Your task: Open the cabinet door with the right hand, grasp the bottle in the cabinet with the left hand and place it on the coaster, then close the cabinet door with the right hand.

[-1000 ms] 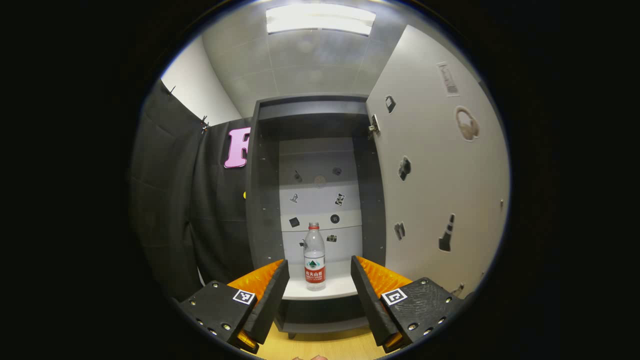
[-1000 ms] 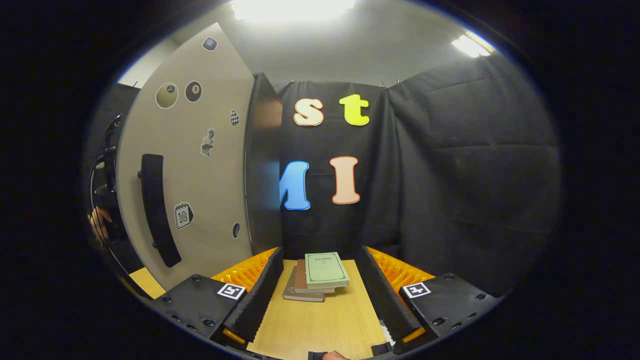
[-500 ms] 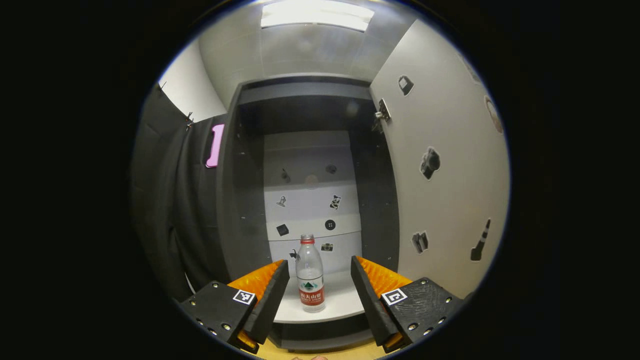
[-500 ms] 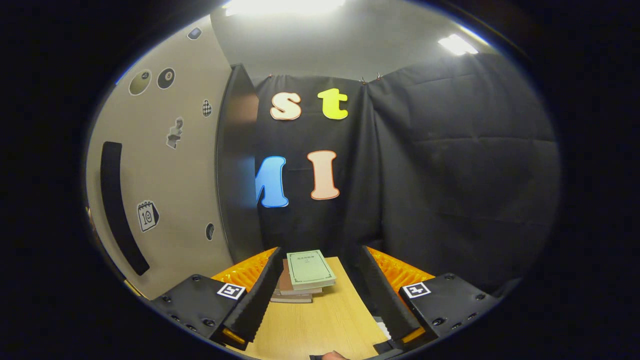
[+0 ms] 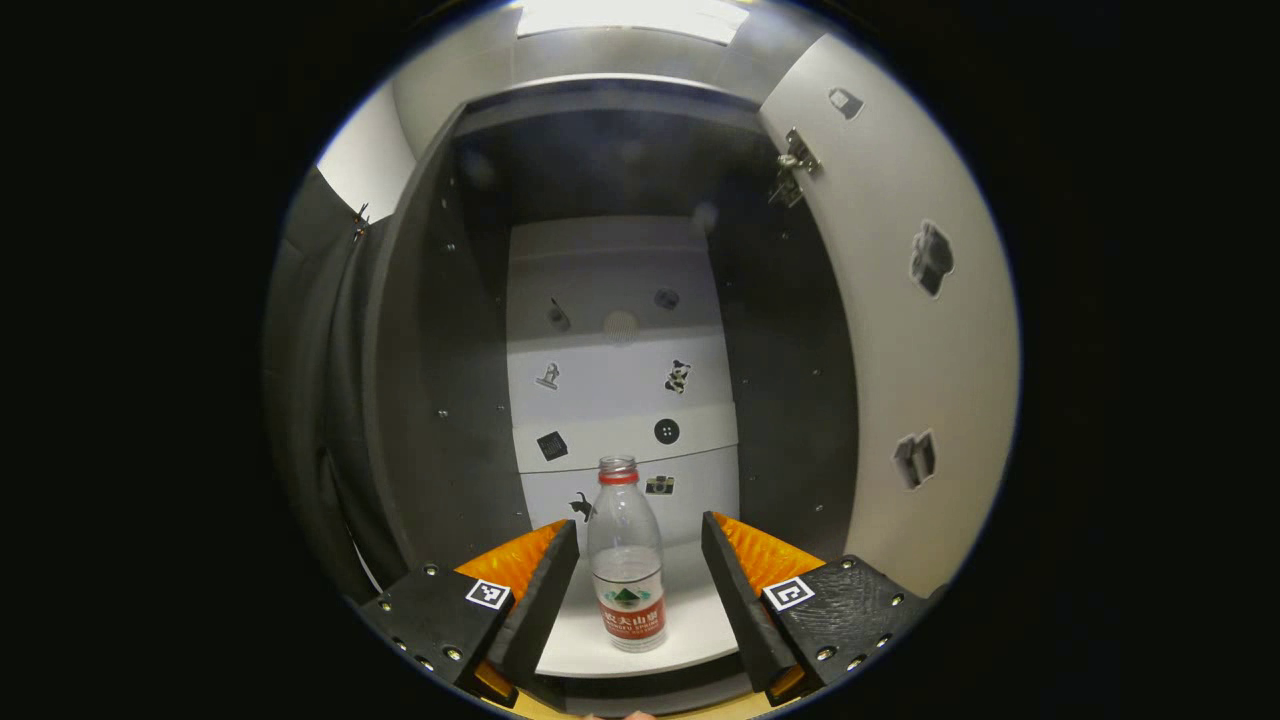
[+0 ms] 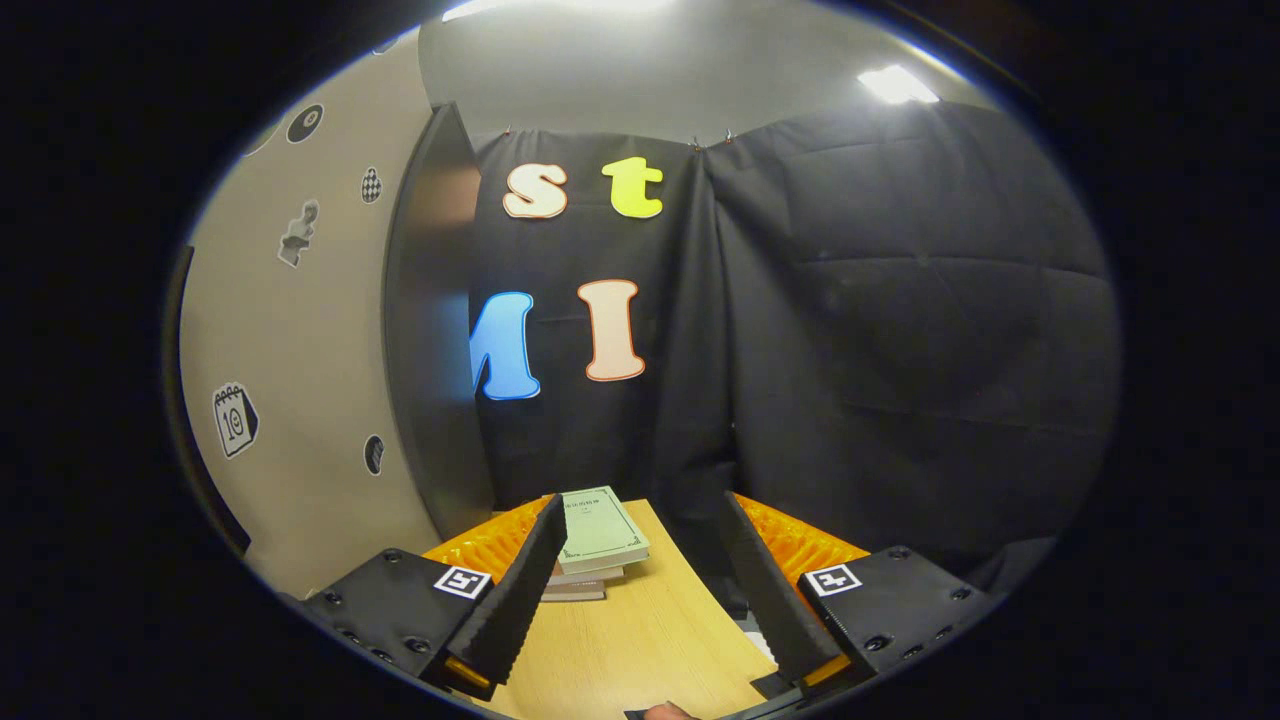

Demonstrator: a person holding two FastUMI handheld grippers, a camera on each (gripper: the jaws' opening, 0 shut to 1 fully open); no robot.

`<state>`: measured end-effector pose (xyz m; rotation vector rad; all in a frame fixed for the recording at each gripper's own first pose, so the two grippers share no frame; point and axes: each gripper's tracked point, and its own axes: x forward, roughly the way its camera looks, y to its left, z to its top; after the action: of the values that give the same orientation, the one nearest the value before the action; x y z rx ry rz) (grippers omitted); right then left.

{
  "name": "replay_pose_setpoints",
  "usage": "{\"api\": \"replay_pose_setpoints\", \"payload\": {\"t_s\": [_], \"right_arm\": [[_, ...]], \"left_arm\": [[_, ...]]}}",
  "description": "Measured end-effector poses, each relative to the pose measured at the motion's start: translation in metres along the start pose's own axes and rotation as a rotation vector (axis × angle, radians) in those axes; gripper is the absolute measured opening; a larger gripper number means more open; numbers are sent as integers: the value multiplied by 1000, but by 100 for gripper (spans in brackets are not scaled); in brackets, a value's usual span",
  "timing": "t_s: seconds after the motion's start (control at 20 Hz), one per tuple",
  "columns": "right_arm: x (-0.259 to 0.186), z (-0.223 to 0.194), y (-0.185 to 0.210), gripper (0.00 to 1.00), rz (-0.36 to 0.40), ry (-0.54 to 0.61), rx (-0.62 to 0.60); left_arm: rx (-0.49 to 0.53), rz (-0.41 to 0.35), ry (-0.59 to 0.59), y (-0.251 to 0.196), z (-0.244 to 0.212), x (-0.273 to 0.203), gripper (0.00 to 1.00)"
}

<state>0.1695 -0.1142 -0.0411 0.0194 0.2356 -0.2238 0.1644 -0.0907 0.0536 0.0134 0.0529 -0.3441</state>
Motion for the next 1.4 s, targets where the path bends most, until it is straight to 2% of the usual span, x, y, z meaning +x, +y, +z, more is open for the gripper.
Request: {"api": "replay_pose_setpoints", "payload": {"t_s": [0.35,0.6,0.65,0.7,0.9,1.3,1.4], "right_arm": [[6,-11,6,98,-38,33,-4],[6,-12,6,98,-47,36,-8],[4,-11,6,98,-45,35,-9],[5,-10,8,98,-41,34,-10],[4,-8,11,98,-12,29,-13],[-1,-2,24,98,93,15,-16],[-3,-1,28,98,120,13,-19]], "left_arm": [[38,-4,33,2,-26,45,72],[27,5,58,5,-36,50,73],[21,0,56,5,-36,54,65],[11,-8,56,3,-36,51,65],[-22,-2,37,7,-27,31,62],[-29,99,-17,43,0,-40,60],[-16,128,-22,52,2,-62,62]]}}
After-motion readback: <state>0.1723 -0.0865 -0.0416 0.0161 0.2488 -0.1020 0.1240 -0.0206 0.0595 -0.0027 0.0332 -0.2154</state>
